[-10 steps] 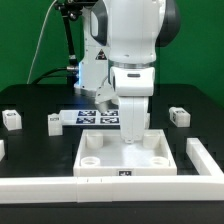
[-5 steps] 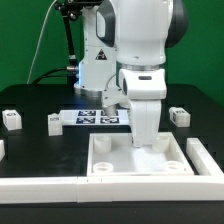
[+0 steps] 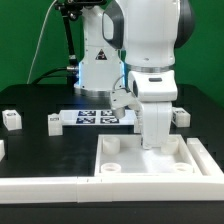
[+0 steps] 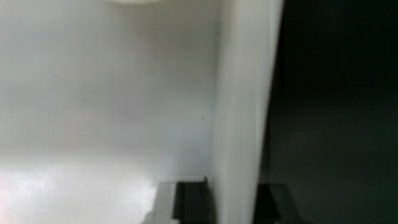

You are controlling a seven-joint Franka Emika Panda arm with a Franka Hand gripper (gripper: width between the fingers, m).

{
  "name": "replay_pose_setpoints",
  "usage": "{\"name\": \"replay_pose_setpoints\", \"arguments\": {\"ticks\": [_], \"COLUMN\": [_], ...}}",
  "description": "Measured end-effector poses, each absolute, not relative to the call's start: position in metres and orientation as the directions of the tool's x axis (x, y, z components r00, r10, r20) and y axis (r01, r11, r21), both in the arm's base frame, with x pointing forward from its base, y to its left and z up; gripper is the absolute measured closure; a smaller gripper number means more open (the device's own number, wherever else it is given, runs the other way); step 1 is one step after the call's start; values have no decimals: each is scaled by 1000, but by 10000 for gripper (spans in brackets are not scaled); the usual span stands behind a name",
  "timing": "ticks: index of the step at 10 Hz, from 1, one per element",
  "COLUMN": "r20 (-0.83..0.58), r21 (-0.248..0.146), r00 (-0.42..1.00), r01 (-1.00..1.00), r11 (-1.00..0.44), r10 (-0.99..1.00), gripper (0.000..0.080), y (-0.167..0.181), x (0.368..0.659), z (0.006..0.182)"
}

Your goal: Assemble one leg

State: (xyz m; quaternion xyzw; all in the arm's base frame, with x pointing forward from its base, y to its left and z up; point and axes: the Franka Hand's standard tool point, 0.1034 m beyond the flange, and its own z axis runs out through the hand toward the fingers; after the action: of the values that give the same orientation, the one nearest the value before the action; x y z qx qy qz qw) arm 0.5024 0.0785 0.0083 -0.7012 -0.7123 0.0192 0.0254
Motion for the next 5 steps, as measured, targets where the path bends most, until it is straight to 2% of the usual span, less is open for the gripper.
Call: {"name": "replay_pose_setpoints", "arguments": {"ticks": [3, 4, 5], "r20": [13, 13, 13], "r21": [-64, -64, -64], "r00": [-22, -21, -21], "r01": [998, 998, 998], "r11": [23, 22, 21], "r10": [1000, 1000, 1000], "gripper": [739, 654, 654], "y": [83, 82, 82], "x": [502, 502, 502], "z": [8, 8, 8]}}
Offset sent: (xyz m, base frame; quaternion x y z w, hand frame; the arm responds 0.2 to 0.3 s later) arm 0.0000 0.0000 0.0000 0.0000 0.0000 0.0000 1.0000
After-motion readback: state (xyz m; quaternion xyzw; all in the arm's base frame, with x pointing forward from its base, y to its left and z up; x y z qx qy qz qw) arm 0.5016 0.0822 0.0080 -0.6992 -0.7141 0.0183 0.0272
